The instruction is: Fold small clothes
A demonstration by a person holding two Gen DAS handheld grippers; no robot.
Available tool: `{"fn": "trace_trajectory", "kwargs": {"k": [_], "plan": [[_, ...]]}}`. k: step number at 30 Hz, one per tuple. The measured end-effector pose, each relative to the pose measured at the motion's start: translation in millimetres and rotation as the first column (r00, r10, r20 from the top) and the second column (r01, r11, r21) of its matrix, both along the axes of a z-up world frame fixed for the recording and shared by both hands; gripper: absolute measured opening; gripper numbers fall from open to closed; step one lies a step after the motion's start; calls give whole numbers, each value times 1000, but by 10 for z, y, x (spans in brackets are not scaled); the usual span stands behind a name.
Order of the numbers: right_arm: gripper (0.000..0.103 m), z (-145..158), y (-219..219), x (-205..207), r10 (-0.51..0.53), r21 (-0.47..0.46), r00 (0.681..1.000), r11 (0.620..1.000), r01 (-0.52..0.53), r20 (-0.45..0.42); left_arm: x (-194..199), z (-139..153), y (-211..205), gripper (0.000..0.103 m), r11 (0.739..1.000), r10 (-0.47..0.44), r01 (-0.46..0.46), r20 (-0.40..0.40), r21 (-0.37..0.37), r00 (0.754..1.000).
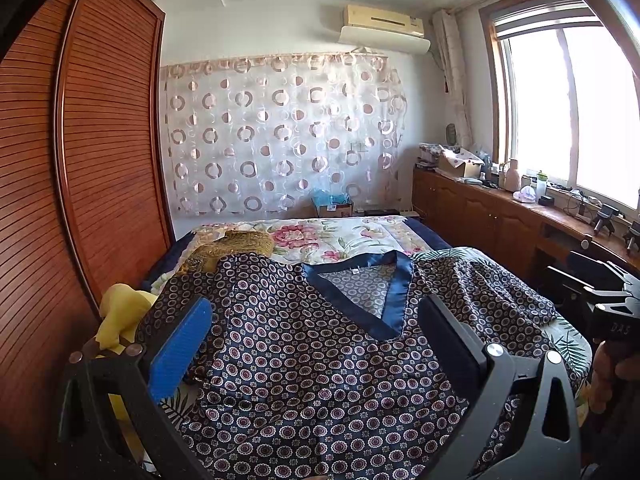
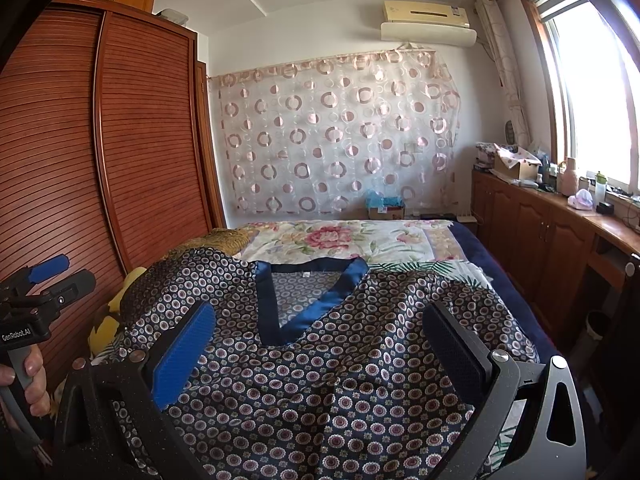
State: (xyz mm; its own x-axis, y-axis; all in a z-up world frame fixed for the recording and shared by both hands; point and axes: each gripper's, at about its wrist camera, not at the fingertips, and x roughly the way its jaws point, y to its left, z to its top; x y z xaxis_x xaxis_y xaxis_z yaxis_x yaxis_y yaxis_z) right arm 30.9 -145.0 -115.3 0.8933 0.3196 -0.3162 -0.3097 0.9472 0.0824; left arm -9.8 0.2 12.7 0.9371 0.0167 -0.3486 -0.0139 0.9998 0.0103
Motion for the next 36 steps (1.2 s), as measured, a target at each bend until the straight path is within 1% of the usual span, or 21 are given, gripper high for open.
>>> {"fn": "trace_trajectory", "kwargs": {"k": [33,36], "plan": [[103,4,6,-11,-3,7,1000,1000,3,5,-3,25,-5,103,1000,-2,2,3,4,1000],[103,3,5,-10,-4,8,1000,1000,4,5,0,35,0,103,1000,-6,6,1,-4,1000]]}}
